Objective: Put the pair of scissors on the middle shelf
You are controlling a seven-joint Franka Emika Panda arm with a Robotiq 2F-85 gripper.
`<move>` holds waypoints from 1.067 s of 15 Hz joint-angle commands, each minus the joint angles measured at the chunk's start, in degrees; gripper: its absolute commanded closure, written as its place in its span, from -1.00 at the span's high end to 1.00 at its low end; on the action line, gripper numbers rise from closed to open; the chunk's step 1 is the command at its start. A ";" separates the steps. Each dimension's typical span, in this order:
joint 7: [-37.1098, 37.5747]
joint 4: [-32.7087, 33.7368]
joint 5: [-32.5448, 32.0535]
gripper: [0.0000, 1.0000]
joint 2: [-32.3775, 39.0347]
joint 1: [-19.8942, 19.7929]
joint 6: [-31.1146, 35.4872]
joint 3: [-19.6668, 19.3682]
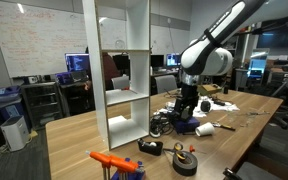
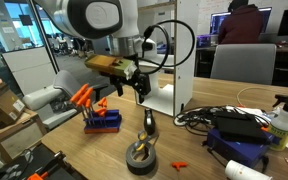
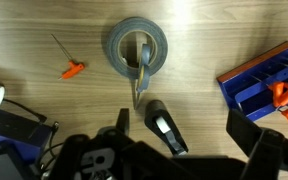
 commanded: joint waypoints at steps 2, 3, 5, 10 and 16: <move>-0.19 2.86 5.28 1.00 8.50 -0.27 6.09 0.54; -0.57 3.11 6.38 1.00 10.10 -0.37 7.12 0.62; -1.59 3.57 8.91 1.00 13.03 -0.71 8.99 0.90; -6.12 4.62 16.50 1.00 18.76 -2.47 11.73 2.99; -13.40 5.07 25.58 1.00 24.21 -6.55 13.55 7.60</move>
